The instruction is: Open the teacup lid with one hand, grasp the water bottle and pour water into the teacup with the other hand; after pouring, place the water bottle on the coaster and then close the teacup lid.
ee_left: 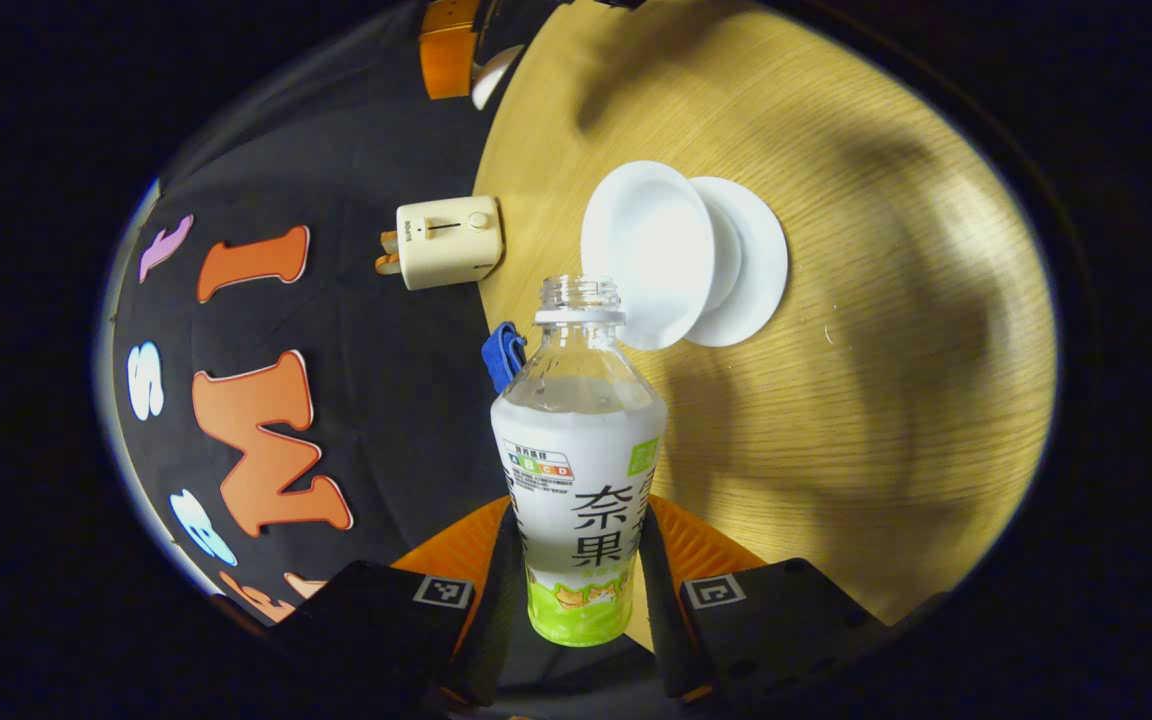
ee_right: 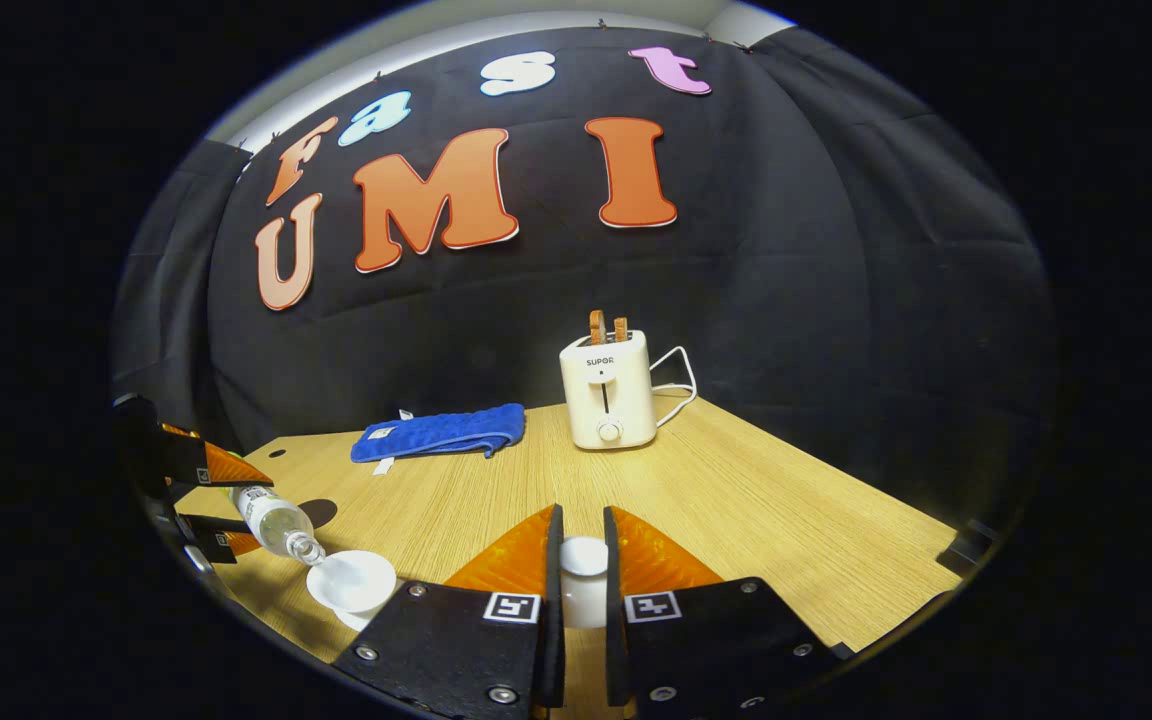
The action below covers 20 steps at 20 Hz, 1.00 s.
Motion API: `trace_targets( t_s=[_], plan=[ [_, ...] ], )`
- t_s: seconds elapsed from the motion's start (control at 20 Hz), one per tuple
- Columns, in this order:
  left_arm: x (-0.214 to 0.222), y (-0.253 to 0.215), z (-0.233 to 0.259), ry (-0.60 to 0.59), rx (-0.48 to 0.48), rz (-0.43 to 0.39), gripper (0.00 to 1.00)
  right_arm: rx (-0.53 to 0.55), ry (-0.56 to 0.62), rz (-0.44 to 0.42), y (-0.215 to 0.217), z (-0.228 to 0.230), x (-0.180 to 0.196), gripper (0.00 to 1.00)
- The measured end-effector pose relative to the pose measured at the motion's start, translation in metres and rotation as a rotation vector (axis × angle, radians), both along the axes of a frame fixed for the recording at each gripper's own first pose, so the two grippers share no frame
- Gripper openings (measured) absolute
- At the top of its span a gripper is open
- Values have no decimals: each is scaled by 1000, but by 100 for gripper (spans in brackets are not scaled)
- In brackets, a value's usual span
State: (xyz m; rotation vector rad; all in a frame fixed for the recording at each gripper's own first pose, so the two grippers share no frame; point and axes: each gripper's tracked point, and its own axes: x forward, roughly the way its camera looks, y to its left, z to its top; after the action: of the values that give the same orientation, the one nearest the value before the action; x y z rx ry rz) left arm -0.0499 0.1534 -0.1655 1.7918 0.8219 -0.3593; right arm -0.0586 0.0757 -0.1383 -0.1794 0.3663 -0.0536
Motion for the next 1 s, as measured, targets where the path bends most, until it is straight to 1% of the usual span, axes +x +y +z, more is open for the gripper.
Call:
trace_targets(
  t_s=[0.05, 0.2, 0.25, 0.3, 0.45, 0.65, 0.75, 0.8, 0.9, 0.95, 1.0],
  plan=[
    [1, -1, 0, 19, 22, -11, 61, 0, 1, 2, 0, 0, -1, 17],
    [3, -4, 2, 51, 84, -48, 63, -1, 4, -1, -2, 0, -1, 17],
    [3, -5, 5, 55, 102, -62, 61, -1, 5, -2, -2, 0, -1, 17],
    [3, -6, 8, 59, 121, -77, 63, -1, 4, -5, -3, 1, -1, 17],
    [5, -10, 13, 83, 185, -121, 60, -1, 4, -5, -3, 2, -1, 17],
    [10, -17, 25, 105, 278, -180, 63, -4, 8, 2, -2, 1, -2, 16],
    [9, -20, 27, 122, 321, -201, 60, -6, 12, 3, -2, 0, -2, 16],
    [9, -22, 30, 130, 343, -213, 62, -7, 14, 5, -2, 0, -2, 16],
    [10, -26, 30, 151, 366, -234, 62, -5, 15, 6, -3, 0, -2, 17],
    [12, -28, 31, 152, 375, -244, 64, -4, 15, 5, -3, 1, -2, 17],
    [11, -29, 31, 151, 370, -253, 60, -5, 15, 4, -5, 0, -3, 17]
  ],
)
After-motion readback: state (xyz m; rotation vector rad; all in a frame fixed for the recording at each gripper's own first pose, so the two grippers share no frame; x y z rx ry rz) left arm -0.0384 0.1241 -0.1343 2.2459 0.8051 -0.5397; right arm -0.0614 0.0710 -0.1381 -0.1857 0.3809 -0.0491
